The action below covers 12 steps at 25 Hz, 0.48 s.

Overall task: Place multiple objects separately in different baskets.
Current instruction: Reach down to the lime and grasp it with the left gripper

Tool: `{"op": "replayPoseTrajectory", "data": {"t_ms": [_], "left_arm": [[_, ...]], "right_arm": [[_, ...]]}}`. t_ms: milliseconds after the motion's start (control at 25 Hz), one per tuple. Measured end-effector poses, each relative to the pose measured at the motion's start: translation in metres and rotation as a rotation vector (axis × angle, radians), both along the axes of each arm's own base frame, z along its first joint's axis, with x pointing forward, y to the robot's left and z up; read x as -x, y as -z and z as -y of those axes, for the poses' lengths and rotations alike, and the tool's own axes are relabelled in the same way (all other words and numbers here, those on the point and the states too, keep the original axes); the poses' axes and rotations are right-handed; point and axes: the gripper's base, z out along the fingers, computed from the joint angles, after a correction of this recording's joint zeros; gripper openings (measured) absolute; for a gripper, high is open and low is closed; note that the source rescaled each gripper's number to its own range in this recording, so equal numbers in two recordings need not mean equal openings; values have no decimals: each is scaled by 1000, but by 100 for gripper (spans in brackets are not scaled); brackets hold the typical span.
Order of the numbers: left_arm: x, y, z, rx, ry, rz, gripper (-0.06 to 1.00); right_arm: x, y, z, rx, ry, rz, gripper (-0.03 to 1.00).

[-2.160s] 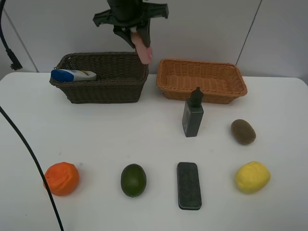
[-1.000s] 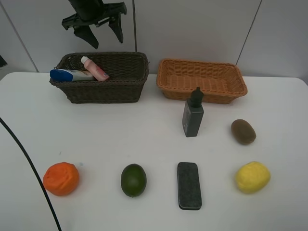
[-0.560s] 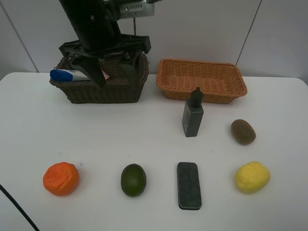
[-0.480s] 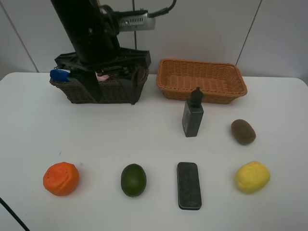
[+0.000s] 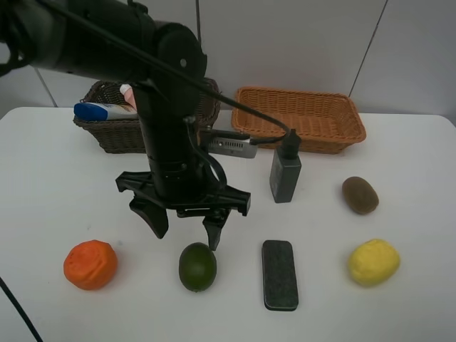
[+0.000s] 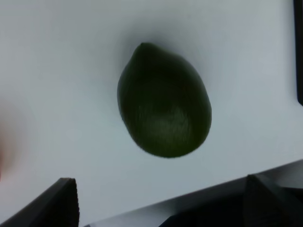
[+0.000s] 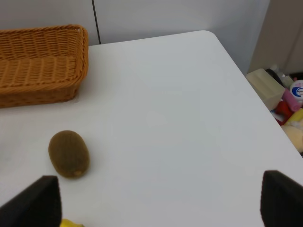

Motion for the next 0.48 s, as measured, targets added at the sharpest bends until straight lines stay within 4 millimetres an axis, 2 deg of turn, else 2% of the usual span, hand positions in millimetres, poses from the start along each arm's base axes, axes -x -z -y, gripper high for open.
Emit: {"op": "replayPoseTrajectory", "data": {"t_ms": [240, 480], "left_arm": [[-5, 36, 6, -35, -23, -44, 86], [-5, 45, 12, -6, -56, -59, 86]], "right_arm": [[0, 0, 0, 0, 0, 0, 100], [0, 0, 0, 0, 0, 0, 100]]}}
